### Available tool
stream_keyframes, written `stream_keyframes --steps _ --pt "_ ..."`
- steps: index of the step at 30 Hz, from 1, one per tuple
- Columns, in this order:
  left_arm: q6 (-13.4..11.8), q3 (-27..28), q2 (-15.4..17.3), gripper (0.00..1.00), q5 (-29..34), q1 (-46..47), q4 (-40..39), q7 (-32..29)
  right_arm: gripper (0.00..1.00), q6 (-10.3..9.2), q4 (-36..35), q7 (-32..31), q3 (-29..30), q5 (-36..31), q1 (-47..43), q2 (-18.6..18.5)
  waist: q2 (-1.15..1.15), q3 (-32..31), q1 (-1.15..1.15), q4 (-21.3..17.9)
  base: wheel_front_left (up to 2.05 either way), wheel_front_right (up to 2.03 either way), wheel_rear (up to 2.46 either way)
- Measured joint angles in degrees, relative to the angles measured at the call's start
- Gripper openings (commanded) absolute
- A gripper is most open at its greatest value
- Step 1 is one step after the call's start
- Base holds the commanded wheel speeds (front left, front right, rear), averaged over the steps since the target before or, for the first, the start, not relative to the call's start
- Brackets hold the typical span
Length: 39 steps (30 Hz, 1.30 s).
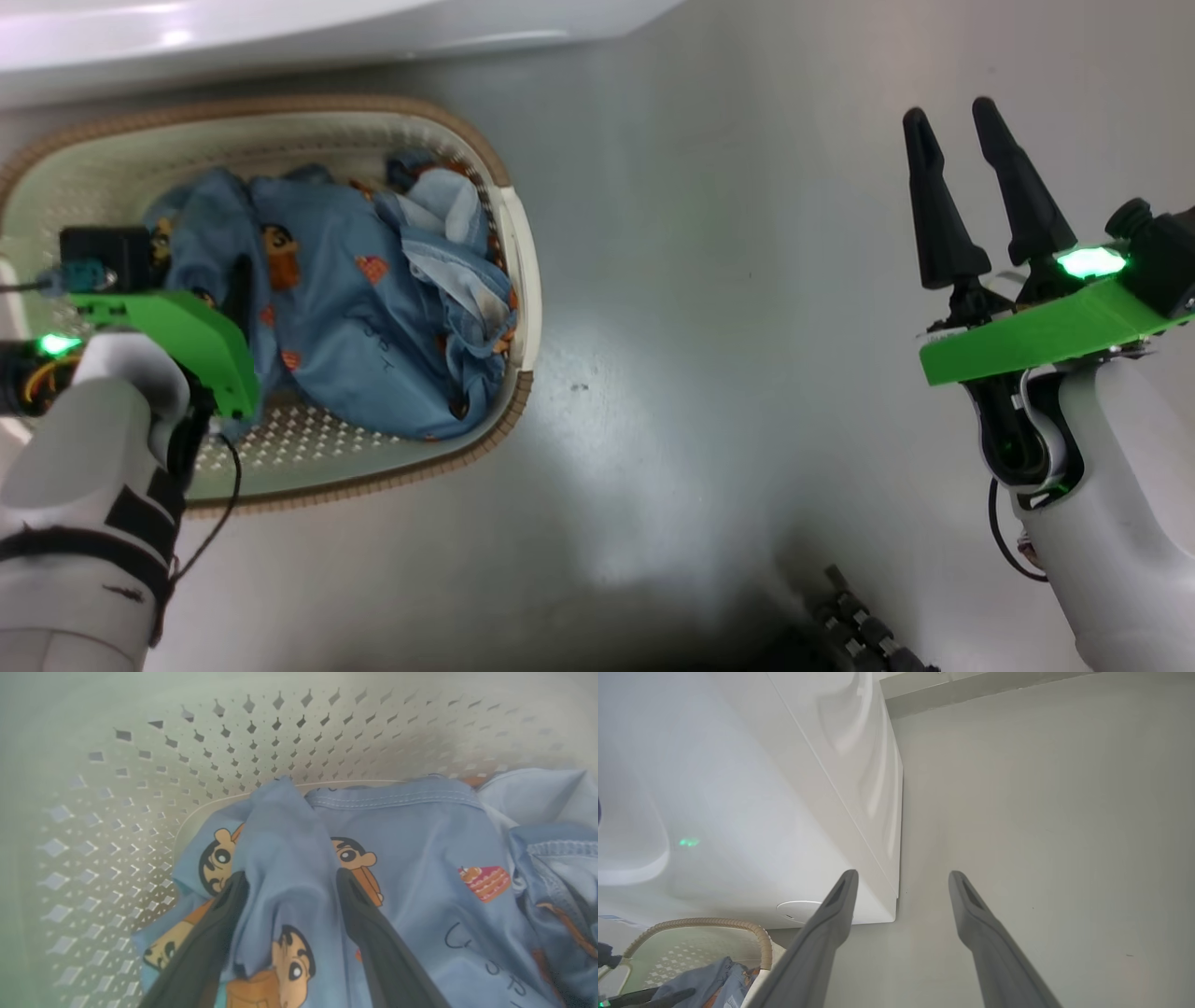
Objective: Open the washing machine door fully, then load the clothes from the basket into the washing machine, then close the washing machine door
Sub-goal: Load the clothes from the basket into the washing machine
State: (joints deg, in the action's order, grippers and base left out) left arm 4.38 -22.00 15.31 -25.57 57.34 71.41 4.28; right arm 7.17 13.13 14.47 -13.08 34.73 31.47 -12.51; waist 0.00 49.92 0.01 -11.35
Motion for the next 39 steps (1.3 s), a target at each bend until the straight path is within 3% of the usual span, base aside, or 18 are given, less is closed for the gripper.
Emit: stream_keyframes --steps 13,17,21,22,24,32,39 --pt "-0.46 -2.46 0.36 1.0 0.93 2.78 1.87 -5.55 1.0 0.01 -1.21 0.01 -0.29 -0.44 1.2 1.07 0.0 5.1 0.0 -1.94 0.0 0.0 0.0" --pt "0.02 -3.96 0.23 1.0 1.14 2.91 2.22 -12.28 1.0 0.01 -1.42 0.01 -0.29 -0.53 1.2 1.02 0.0 5.57 0.0 -2.15 0.09 0.09 0.09" --pt "0.71 -4.1 0.14 1.0 1.11 2.94 2.4 -11.4 1.0 0.04 -1.4 0.01 -0.29 -1.11 1.2 1.1 0.0 5.55 0.0 -1.56 0.03 0.03 0.03" --pt "0.73 -4.11 0.12 0.5 1.1 2.94 2.4 -10.5 1.0 0.05 -1.38 0.01 -0.29 -1.15 1.2 1.14 0.0 5.49 0.0 -1.46 0.0 0.0 0.0" --pt "1.14 -4.3 0.11 0.0 1.1 2.94 2.4 -9.43 1.0 0.05 -1.32 0.01 -0.3 -1.18 1.21 1.23 0.0 5.28 0.0 -1.39 0.0 0.0 0.0" --pt "2.21 -4.9 -0.44 0.0 0.51 2.88 2.5 -7.02 1.0 0.05 -0.47 0.04 -0.46 -1.19 2.14 1.23 0.0 3.72 -0.01 -1.2 0.0 0.0 0.0" --pt "2.72 -4.89 -3.47 0.0 -1.59 -0.03 2.56 -3.05 1.0 0.05 0.48 0.07 -0.99 -1.19 2.1 1.19 0.0 0.1 0.0 -0.67 0.0 0.0 0.0"
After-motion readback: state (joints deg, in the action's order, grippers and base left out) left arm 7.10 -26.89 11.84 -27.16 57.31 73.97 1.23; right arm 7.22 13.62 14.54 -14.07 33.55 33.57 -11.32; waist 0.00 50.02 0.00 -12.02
